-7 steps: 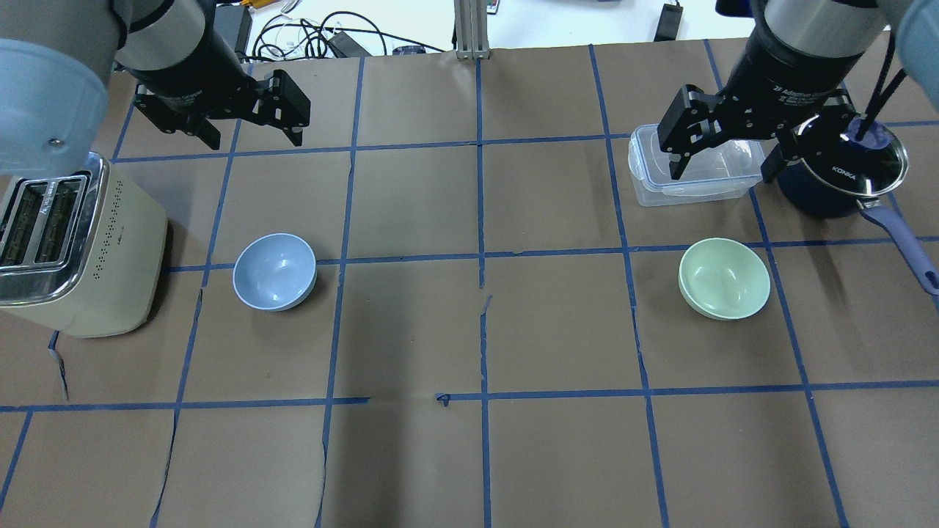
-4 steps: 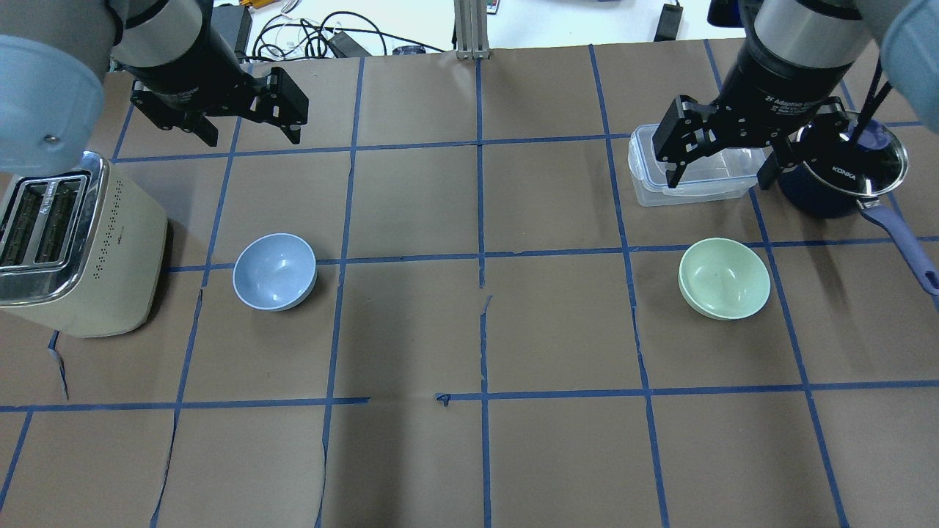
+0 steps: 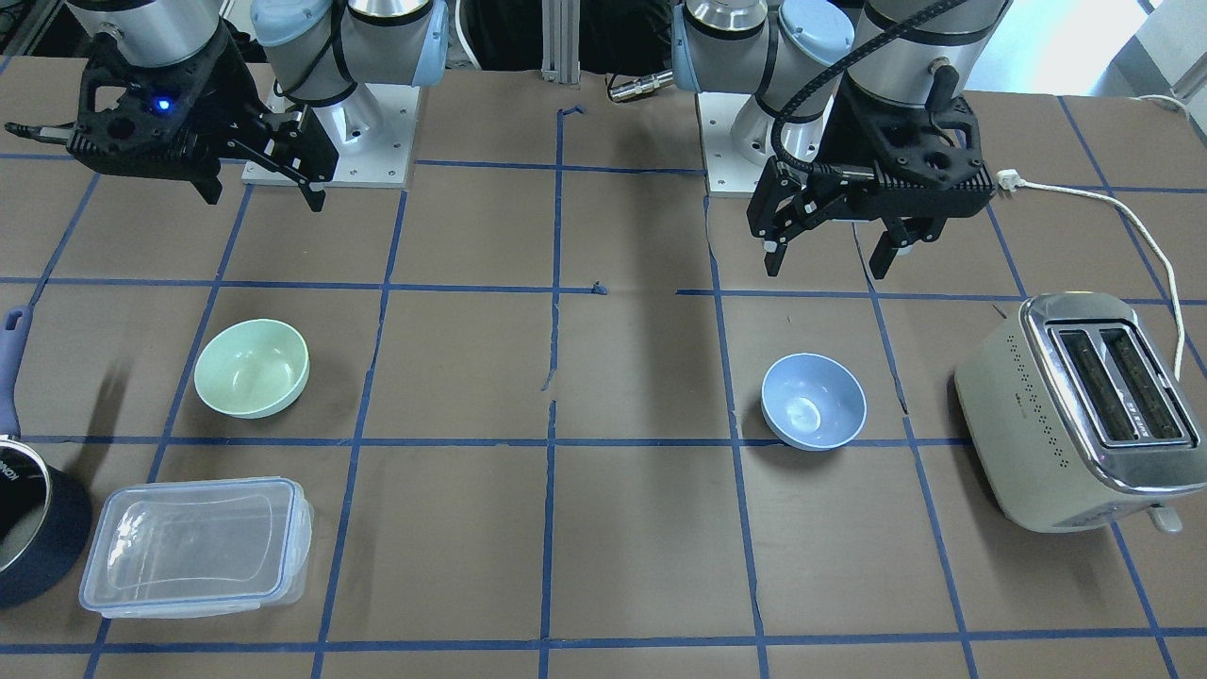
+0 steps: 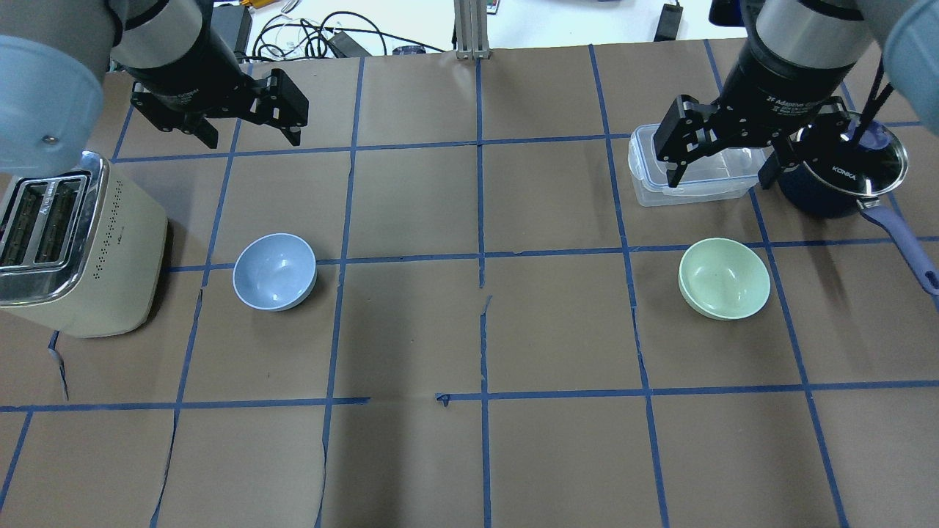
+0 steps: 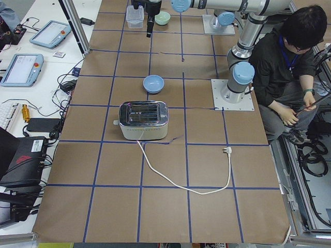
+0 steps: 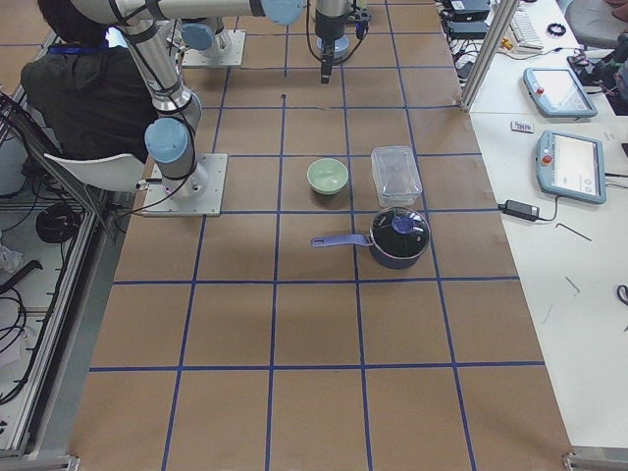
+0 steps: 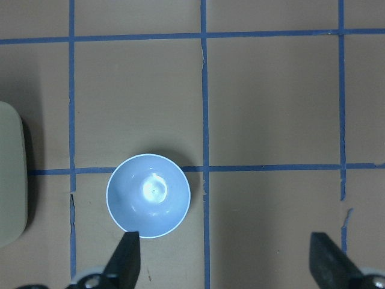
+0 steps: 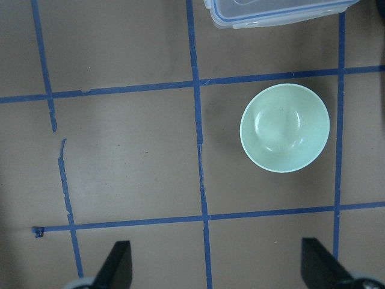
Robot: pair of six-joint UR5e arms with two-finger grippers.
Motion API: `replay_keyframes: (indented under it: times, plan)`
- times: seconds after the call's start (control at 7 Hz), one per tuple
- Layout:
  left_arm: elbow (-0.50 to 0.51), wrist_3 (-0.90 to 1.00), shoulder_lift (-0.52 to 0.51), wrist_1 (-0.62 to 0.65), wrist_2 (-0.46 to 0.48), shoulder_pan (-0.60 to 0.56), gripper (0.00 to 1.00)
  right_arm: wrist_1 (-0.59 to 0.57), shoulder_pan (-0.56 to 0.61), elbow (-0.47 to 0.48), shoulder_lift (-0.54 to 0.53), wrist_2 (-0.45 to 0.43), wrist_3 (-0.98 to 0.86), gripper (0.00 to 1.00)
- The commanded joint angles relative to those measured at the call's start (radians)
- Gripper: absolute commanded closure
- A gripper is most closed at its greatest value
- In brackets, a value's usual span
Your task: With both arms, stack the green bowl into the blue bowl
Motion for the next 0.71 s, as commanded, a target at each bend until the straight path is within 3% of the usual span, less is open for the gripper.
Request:
replay_keyframes:
  times: [0.0,0.57]
  plan:
    - [0.000,0.000,0.001,0.000,0.004,0.000,0.00,0.000,0.000,-0.001,0.000,0.000,0.001,0.00]
    - [0.023,0.032,-0.006,-0.003,0.001,0.044,0.00,0.001,0.000,0.001,0.000,0.000,-0.001,0.00]
